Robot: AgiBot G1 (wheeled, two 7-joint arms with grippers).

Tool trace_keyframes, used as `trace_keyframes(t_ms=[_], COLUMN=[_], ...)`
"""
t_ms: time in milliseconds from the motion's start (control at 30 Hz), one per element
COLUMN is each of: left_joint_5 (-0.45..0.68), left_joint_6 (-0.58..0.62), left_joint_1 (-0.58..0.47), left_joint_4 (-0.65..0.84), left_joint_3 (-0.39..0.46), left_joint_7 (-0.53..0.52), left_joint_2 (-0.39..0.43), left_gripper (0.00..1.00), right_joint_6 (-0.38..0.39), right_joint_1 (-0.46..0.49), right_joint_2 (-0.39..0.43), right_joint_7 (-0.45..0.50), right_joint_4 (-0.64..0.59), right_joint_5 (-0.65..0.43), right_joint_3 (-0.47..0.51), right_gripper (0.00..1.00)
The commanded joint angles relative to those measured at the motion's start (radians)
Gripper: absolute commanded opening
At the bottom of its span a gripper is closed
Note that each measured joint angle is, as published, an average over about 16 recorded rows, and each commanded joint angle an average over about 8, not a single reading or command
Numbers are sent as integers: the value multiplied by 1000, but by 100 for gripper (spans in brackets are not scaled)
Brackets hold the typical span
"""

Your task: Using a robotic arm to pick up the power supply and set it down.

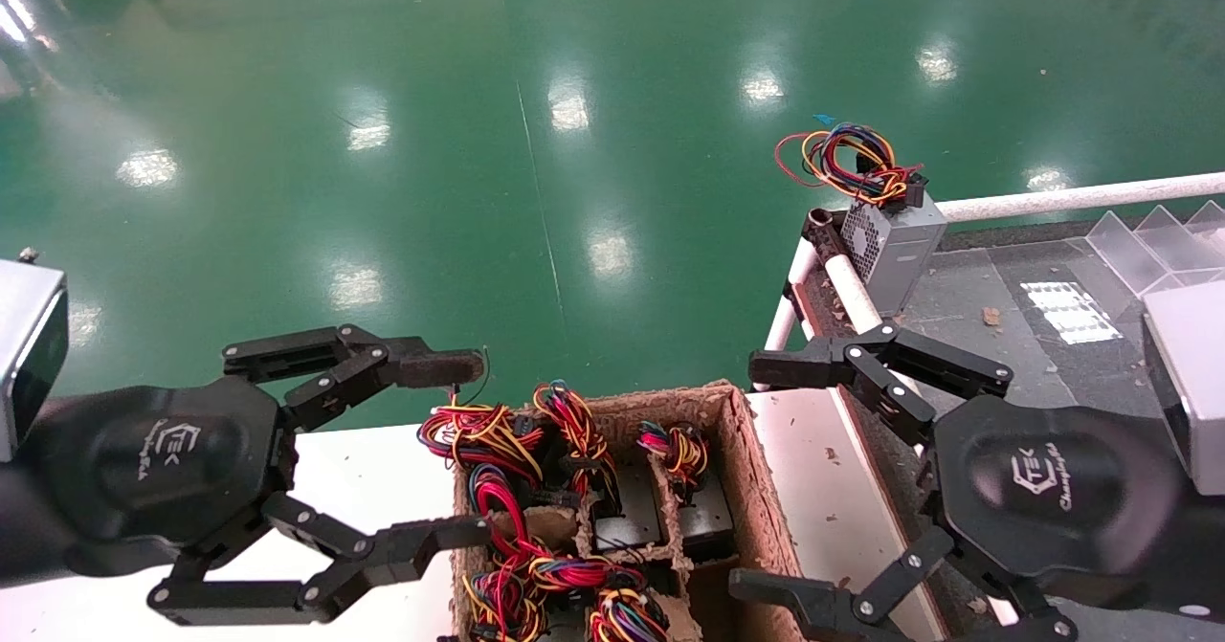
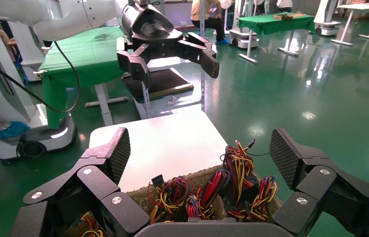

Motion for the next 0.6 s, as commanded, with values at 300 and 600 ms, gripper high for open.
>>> trace_keyframes(t_ms=[300,600], left_joint_5=[0,0], left_joint_6=[0,0], left_joint_1=[0,0], left_joint_4=[0,0], left_joint_3=[0,0], left_joint_7=[0,0], left_joint_2=[0,0], left_gripper=[0,0], right_joint_6=[0,0], right_joint_1=[0,0], right_joint_2=[0,0], right_joint_7=[0,0], right_joint_4=[0,0], right_joint_5=[0,0], right_joint_3=[0,0], right_gripper=[100,100])
